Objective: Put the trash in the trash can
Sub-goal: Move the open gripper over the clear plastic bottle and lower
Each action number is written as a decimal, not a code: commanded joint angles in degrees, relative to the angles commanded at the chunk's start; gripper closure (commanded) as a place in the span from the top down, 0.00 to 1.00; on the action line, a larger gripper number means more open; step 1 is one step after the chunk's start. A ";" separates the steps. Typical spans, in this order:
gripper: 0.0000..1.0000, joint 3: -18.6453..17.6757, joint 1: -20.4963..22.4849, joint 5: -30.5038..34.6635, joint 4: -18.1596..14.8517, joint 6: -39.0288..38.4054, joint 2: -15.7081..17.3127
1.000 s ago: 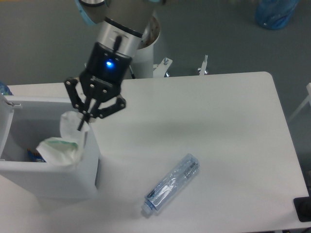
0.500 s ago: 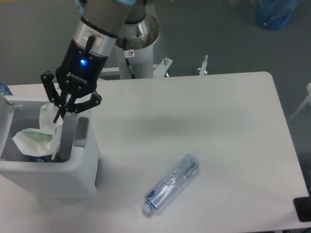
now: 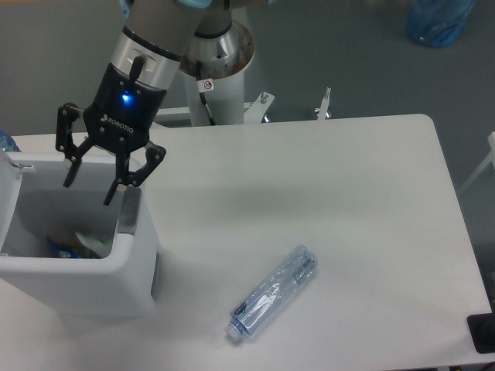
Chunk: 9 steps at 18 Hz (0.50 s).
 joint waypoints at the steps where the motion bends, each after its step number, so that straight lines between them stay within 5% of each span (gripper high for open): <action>1: 1.00 1.84 0.79 0.00 0.27 0.00 -1.58; 6: 1.00 14.23 3.26 1.83 0.27 1.74 -13.87; 9: 1.00 14.78 3.35 6.40 0.18 8.33 -16.53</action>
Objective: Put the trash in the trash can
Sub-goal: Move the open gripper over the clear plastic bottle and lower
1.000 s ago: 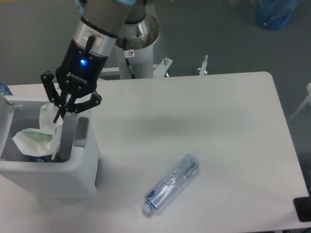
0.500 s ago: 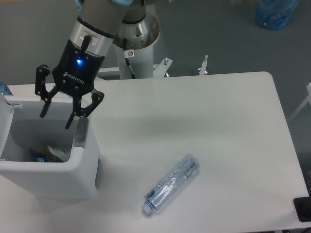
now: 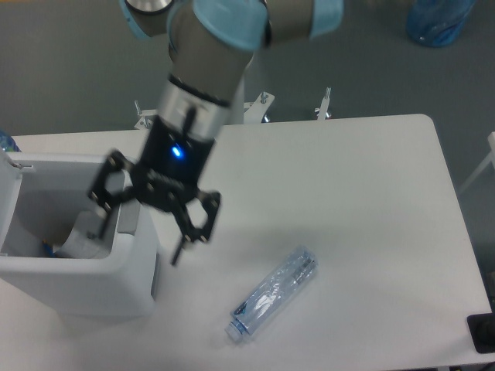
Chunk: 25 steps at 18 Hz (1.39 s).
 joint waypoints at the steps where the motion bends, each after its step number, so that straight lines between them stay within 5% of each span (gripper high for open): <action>1: 1.00 0.00 0.00 0.88 -0.09 2.02 -0.79; 10: 1.00 2.99 2.29 6.87 -0.26 11.71 -6.86; 25: 1.00 -5.36 2.11 17.77 -2.11 28.84 -9.76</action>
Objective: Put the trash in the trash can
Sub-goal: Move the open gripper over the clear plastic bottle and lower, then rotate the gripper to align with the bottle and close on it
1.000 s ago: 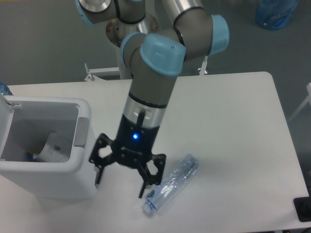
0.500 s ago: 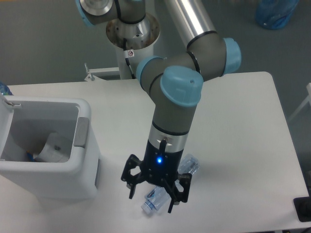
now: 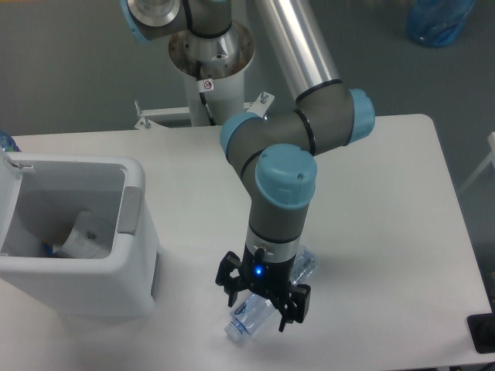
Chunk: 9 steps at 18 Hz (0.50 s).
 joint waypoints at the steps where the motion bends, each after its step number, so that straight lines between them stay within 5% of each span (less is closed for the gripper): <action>1: 1.00 -0.09 -0.09 0.52 0.00 0.96 -0.44; 9: 1.00 -1.05 -2.46 7.73 -0.09 2.12 -3.34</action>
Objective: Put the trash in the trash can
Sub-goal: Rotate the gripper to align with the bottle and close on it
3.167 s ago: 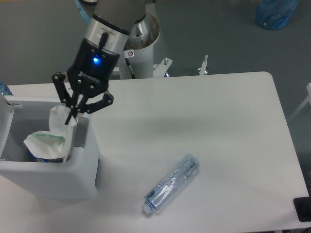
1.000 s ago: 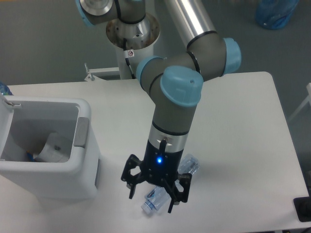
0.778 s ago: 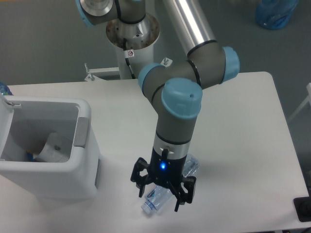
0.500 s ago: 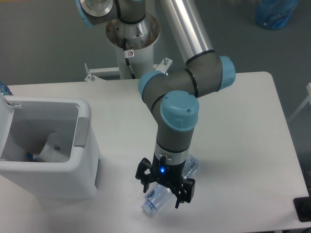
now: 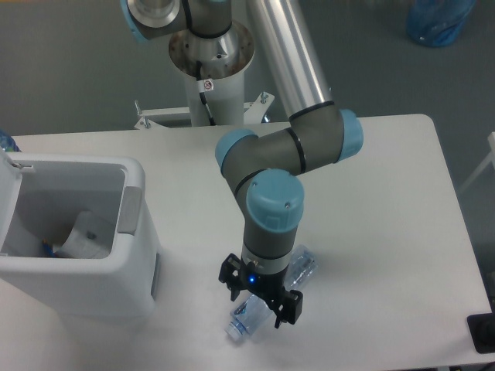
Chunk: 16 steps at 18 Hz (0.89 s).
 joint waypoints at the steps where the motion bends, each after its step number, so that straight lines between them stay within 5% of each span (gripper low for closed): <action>1: 1.00 -0.09 -0.09 0.09 0.00 -0.09 -0.35; 16: 1.00 0.61 -2.29 5.10 -0.97 -0.26 -4.22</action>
